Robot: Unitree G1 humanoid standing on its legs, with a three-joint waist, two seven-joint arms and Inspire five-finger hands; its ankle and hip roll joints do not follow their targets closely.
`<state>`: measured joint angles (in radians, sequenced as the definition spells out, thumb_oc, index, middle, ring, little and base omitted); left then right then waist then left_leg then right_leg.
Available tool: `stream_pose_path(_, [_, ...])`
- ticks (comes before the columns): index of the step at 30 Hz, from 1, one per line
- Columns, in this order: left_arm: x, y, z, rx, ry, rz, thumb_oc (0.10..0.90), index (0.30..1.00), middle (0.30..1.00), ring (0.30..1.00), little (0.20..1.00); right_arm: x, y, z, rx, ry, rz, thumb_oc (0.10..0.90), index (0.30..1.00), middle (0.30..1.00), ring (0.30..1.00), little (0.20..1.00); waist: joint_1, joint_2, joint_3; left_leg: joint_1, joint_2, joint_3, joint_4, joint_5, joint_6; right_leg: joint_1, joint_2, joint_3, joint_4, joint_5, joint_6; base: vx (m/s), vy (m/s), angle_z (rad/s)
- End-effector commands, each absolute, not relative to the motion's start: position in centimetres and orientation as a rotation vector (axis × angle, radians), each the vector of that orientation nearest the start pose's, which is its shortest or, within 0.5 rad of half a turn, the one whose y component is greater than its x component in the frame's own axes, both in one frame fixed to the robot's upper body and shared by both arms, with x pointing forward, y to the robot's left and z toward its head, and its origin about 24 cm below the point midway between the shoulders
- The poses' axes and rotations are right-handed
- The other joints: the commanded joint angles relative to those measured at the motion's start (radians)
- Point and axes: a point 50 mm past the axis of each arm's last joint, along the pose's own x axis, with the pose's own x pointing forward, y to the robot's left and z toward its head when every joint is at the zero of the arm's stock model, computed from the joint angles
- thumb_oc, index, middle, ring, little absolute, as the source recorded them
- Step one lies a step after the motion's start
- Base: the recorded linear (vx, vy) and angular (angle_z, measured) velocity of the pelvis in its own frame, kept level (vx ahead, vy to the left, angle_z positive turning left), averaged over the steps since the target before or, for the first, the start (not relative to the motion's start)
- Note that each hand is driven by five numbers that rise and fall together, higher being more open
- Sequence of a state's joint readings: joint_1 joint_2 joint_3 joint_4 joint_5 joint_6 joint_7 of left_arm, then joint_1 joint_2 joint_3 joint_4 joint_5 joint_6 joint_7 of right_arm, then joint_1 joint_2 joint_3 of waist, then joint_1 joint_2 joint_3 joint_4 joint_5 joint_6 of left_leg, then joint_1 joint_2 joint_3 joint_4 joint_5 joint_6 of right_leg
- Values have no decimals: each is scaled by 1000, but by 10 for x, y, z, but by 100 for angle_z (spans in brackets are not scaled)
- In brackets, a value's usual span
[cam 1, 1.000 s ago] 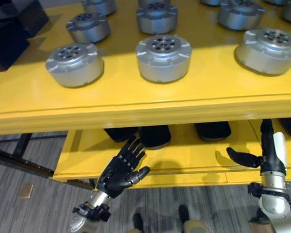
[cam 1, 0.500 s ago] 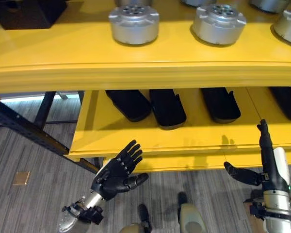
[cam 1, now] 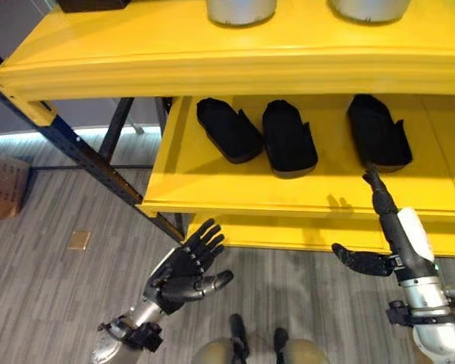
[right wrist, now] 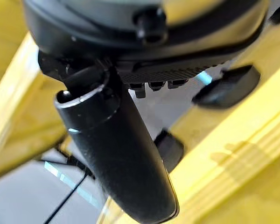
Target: Move parts from the plastic box to the shelf.
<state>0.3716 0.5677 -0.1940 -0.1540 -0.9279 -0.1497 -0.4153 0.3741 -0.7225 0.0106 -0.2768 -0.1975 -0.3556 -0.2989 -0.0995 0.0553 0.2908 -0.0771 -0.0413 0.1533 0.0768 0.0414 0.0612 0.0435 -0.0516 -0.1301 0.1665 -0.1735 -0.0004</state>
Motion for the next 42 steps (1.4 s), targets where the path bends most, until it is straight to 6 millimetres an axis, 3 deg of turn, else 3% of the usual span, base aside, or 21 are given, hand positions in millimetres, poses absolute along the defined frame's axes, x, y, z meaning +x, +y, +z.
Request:
stream_pose_path(1, [179,209,74,-400,-146,-452,900,1000,1000,1000,1000,187,-217,147,-796,-655,112,900,1000,1000,1000,1000,11,-47,-40,68,91,-75,-10,-97,-56,-35,-29,83,-88,102,59,158,361,-27])
stream_pose_path(2, [179,207,78,-402,-171,-454,900,1000,1000,1000,1000,190,-214,153,-811,-678,165,900,1000,1000,1000,1000,26,-50,-50,68,166,-134,-68,-27,-96,-25,-39,102,-85,92,59,133,331,-33])
stream_pose_path(4, [182,205,80,-411,-202,-459,900,1000,1000,1000,1000,194,-213,158,-816,-691,189,900,1000,1000,1000,1000,26,-51,-48,47,230,-117,-92,24,-122,-7,-55,95,-83,82,60,94,312,-30])
stream_pose_path(7, [189,203,80,-375,-229,-475,900,1000,1000,1000,1000,198,-210,161,-851,-714,209,900,1000,1000,1000,1000,15,-47,-51,32,271,-63,-84,33,-138,11,-93,65,-85,81,76,71,396,9])
stream_pose_path(10, [192,205,86,-296,-288,-474,900,1000,1000,1000,1000,203,-205,161,-890,-723,208,900,1000,1000,1000,1000,12,-34,-55,55,260,-27,-80,12,-147,10,-135,26,-77,87,101,126,538,3])
stream_pose_path(11, [196,205,87,-248,-293,-494,900,1000,1000,1000,1000,208,-205,161,-907,-719,183,900,1000,1000,1000,1000,17,-34,-64,70,229,-2,-62,-17,-140,12,-169,-6,-79,107,128,118,439,5])
stream_pose_path(12, [196,205,87,-247,-294,-494,900,1000,1000,1000,1000,208,-205,161,-907,-720,182,900,1000,1000,1000,1000,16,-36,-63,70,227,-3,-60,-19,-139,14,-171,-7,-80,107,129,172,573,18])
stream_pose_path(15, [196,207,90,-241,-303,-521,900,1000,1000,1000,1000,212,-207,162,-918,-712,151,900,1000,1000,1000,1000,25,-46,-72,78,192,9,-35,-56,-118,16,-202,-17,-94,136,154,96,303,21])
stream_pose_path(16, [197,204,91,-186,-303,-571,900,1000,1000,1000,1000,217,-208,161,-938,-710,111,900,1000,1000,1000,1000,38,-56,-77,93,154,20,-24,-85,-90,18,-233,-34,-106,175,173,96,378,3])
stream_pose_path(18, [197,202,91,-169,-302,-585,900,1000,1000,1000,1000,220,-207,160,-936,-707,98,900,1000,1000,1000,1000,44,-59,-81,93,148,25,-26,-85,-85,11,-239,-40,-107,188,174,65,296,7])
stream_pose_path(21, [200,197,90,-184,-283,-608,900,1000,1000,1000,1000,237,-198,159,-939,-721,61,900,1000,1000,1000,1000,88,-60,-81,133,141,125,-46,-109,-77,1,-282,-188,-68,217,189,85,330,-39])
stream_pose_path(22, [200,194,89,-187,-269,-621,900,1000,1000,1000,1000,242,-197,160,-942,-719,30,900,1000,1000,1000,1000,97,-65,-76,146,137,146,-51,-123,-62,-4,-262,-203,-28,192,186,16,246,-84])
stream_pose_path(25, [203,185,88,-229,-236,-678,900,1000,1000,1000,1000,245,-208,156,-989,-682,-49,900,1000,1000,1000,1000,76,-81,-78,129,106,120,-45,-126,-31,-17,-150,-136,-34,138,151,62,121,-29])
stream_pose_path(27, [204,180,88,-234,-228,-708,900,1000,1000,1000,1000,246,-215,154,-1026,-661,-84,900,1000,1000,1000,1000,64,-85,-81,131,92,108,-49,-130,-28,-17,-110,-101,-54,131,135,121,79,49])
stream_pose_path(29, [206,177,88,-239,-222,-736,900,1000,1000,1000,1000,250,-225,153,-1074,-638,-140,900,1000,1000,1000,1000,49,-86,-87,133,73,86,-56,-131,-24,-24,-79,-44,-99,152,125,134,22,52])
stream_pose_path(31, [209,173,89,-240,-203,-779,900,1000,1000,1000,1000,256,-242,150,-1166,-589,-243,900,1000,1000,1000,1000,23,-81,-90,149,47,38,-78,-137,-17,-52,-57,77,-177,218,137,129,-57,62])
stream_pose_path(34, [209,174,90,-238,-198,-816,900,1000,1000,1000,1000,261,-261,145,-1225,-544,-321,900,1000,1000,1000,1000,-12,-73,-86,175,54,-9,-99,-139,-15,-103,-43,198,-189,274,159,149,-150,57])
stream_pose_path(42, [204,173,88,-273,-172,-829,900,1000,1000,1000,1000,257,-279,145,-1325,-463,-348,900,1000,1000,1000,1000,-14,-78,-98,201,84,-30,-110,-137,-37,-61,-37,185,-207,246,137,123,-146,44])
